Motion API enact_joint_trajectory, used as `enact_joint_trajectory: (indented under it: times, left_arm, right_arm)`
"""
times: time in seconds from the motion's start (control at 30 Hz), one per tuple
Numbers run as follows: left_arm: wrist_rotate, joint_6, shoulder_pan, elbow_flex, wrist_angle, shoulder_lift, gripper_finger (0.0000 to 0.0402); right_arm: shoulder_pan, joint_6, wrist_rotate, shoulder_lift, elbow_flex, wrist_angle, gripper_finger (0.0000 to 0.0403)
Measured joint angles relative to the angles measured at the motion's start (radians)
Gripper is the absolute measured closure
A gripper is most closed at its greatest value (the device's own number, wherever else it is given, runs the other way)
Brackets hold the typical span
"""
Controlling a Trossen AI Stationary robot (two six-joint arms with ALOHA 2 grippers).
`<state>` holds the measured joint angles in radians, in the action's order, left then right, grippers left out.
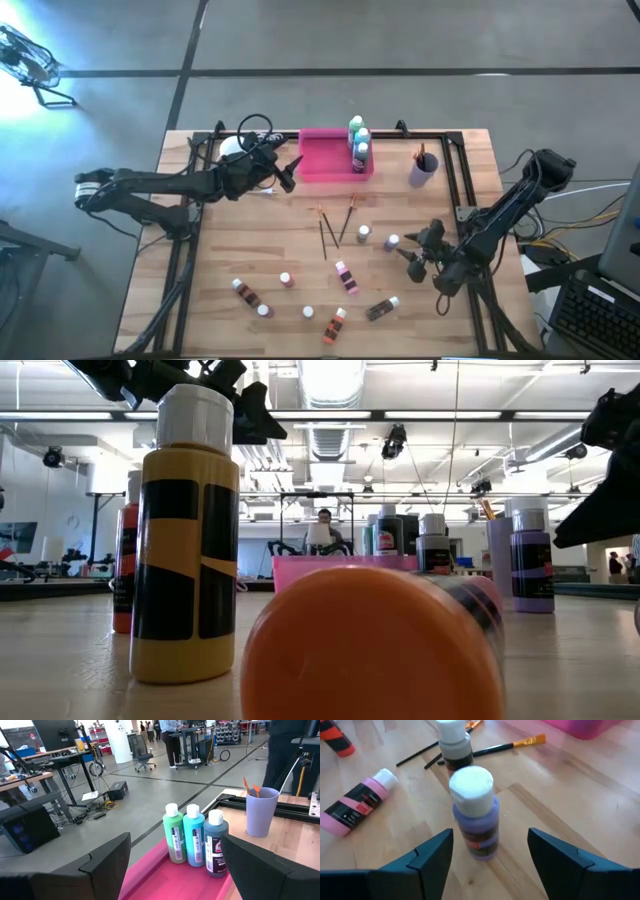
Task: Pick & Place Paint Supplies
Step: Put the violet black paint bottle into the pink bin
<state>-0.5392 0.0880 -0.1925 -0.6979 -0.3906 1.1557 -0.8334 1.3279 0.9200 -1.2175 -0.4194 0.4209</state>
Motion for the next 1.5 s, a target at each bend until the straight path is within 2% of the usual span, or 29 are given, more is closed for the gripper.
enact_joint_trajectory:
  times: [0.17, 0.47, 0.8, 1.03, 1.5]
  left_arm:
    - [0.0, 0.0, 0.0, 0.0, 0.007, 0.0, 0.009]
    - [0.0, -0.004, 0.0, 0.001, 0.027, 0.0, 0.009]
    - [0.0, -0.009, 0.0, 0.001, 0.034, 0.0, 0.009]
    - [0.0, -0.009, 0.0, 0.001, 0.036, 0.0, 0.009]
    - [0.0, -0.005, -0.002, 0.001, 0.056, 0.0, 0.009]
  right_arm:
    - [0.035, -0.066, 0.0, 0.0, 0.0, -0.044, 0.0141]
    - [0.087, -0.09, -0.038, 0.0, 0.009, -0.089, 0.0135]
    - [0.14, -0.21, -0.065, -0.002, 0.017, -0.197, 0.0159]
    - [0.175, -0.206, -0.114, -0.063, 0.021, -0.226, 0.0167]
    - [0.194, -0.211, -0.093, -0.206, 0.02, -0.38, 0.0138]
